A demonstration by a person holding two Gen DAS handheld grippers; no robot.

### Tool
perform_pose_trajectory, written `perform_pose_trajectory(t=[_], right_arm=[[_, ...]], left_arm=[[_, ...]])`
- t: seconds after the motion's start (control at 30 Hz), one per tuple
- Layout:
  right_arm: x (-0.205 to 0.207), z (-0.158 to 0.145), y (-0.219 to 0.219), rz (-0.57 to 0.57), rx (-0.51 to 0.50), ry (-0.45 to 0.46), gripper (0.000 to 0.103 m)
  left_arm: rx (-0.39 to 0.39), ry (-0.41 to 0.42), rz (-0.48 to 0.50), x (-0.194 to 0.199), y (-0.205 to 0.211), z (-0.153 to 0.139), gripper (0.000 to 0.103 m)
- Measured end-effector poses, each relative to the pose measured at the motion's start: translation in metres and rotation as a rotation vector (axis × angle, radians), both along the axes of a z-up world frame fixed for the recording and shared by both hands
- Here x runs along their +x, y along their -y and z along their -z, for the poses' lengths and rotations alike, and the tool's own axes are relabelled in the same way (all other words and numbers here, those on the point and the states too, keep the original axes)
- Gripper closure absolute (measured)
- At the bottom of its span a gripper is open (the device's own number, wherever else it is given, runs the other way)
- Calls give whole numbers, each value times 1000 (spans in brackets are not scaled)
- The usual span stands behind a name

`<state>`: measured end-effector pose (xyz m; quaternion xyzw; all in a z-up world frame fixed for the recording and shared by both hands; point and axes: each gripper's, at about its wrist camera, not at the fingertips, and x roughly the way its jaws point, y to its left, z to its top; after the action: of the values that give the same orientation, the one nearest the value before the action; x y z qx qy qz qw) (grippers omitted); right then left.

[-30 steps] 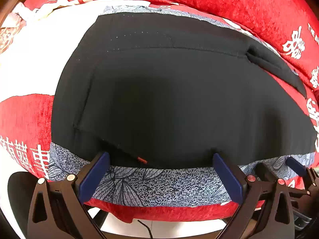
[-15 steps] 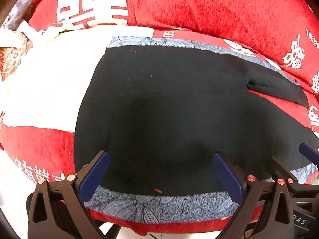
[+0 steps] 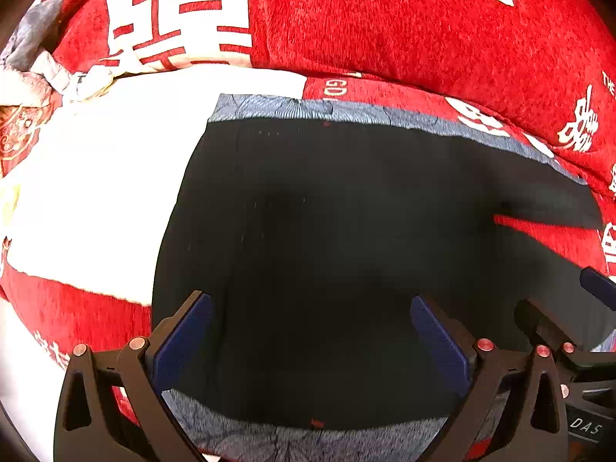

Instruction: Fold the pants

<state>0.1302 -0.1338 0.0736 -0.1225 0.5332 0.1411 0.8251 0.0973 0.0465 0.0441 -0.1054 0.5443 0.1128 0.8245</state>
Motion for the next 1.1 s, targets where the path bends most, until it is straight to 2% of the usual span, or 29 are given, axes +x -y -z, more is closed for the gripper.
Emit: perform_pose_trajectory(t=[0.47, 0.87, 1.1], right_arm=[[69, 14, -22, -84, -27, -13, 0], [154, 33, -50, -375, 125, -130, 0], [183, 56, -97, -550, 86, -166, 0]], left_arm=[[4, -37, 1, 59, -11, 13, 0], [-11, -96, -4, 99, -23, 30, 0], [-17, -119, -7, 112, -28, 37, 0]])
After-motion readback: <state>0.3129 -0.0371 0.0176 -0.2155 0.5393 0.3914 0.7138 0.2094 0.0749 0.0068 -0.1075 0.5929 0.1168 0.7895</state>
